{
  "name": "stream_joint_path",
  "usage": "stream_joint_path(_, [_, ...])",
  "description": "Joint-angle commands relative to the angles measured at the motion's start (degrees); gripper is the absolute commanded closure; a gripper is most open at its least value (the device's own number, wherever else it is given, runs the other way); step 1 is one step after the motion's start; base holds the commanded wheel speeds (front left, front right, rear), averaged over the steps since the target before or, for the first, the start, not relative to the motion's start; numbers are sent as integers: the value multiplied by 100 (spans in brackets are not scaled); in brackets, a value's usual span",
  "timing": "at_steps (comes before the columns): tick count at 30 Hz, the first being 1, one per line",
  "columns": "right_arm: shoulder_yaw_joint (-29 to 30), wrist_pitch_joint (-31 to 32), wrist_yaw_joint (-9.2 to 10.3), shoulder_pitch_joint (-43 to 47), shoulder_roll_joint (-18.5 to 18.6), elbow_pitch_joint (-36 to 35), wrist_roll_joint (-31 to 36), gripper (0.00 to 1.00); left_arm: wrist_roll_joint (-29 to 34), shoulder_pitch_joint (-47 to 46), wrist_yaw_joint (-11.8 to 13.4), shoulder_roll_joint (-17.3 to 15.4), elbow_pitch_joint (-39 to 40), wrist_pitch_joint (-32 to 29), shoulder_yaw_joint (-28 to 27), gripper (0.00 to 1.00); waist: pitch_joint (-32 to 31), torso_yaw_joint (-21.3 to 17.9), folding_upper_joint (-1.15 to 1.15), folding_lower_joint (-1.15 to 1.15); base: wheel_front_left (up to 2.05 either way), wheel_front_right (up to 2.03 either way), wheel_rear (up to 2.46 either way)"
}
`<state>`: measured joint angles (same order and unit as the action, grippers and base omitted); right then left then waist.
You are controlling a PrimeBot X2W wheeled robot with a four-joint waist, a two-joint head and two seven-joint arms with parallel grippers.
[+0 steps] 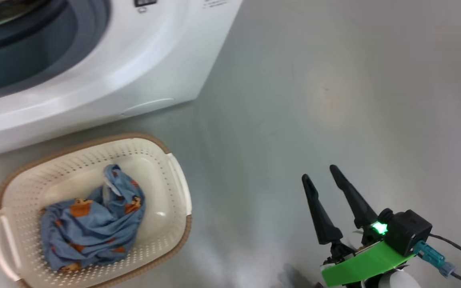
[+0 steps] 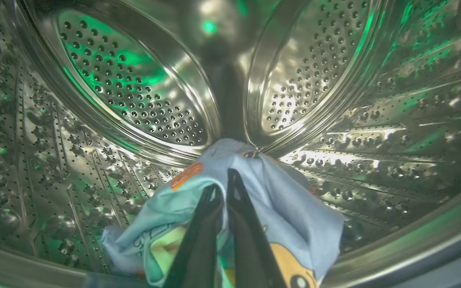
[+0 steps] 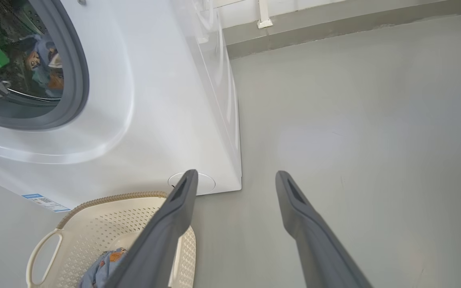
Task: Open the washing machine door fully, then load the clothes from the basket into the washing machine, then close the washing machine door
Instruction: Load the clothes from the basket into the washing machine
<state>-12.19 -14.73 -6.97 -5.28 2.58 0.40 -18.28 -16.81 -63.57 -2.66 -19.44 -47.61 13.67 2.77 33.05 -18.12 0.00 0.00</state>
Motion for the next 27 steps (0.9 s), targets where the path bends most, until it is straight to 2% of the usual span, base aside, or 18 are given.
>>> stream_joint_path(1, [-138, -27, -52, 154, 30, -105, -32, 0, 100, -148, 51, -333, 36, 38, -75, 100, 159, -169, 0, 0, 0, 0, 0])
stream_joint_path(4, [-164, -27, -52, 190, 30, -119, -4, 0, 155, -470, 39, -493, -279, 78, -72, 100, 271, -282, 0, 0, 0, 0, 0])
stream_joint_path(10, [-239, -27, -52, 243, 30, -144, -5, 0, 433, -946, 218, -769, -830, 118, 64, 100, 434, -429, 0, 0, 0, 0, 0])
stream_joint_path(20, [-314, -27, -52, 319, 30, -145, -48, 0, 812, -1457, 319, -841, -1619, 79, 487, 100, 480, -511, 0, 0, 0, 0, 0])
stream_joint_path(21, [-309, -27, -52, 325, 30, -142, -48, 0, 809, -1506, 345, -821, -1715, 24, 496, 97, 476, -506, 0, 0, 0, 0, 0])
stream_joint_path(22, [-301, -27, -52, 328, 30, -140, -50, 0, 821, -1556, 351, -803, -1786, -15, 524, 58, 476, -499, 0, 0, 0, 0, 0])
stream_joint_path(23, [-292, -27, -52, 326, 30, -138, -58, 0, 841, -1603, 349, -790, -1825, -14, 559, 13, 475, -492, 0, 0, 0, 0, 0])
stream_joint_path(24, [-283, -27, -52, 321, 30, -136, -68, 0, 847, -1642, 354, -774, -1859, -7, 580, 0, 469, -481, 0, 0, 0, 0, 0])
stream_joint_path(27, [-245, -27, -52, 308, 30, -118, -94, 0, 854, -1686, 369, -697, -2026, -25, 639, 0, 412, -417, 0, 0, 0, 0, 0])
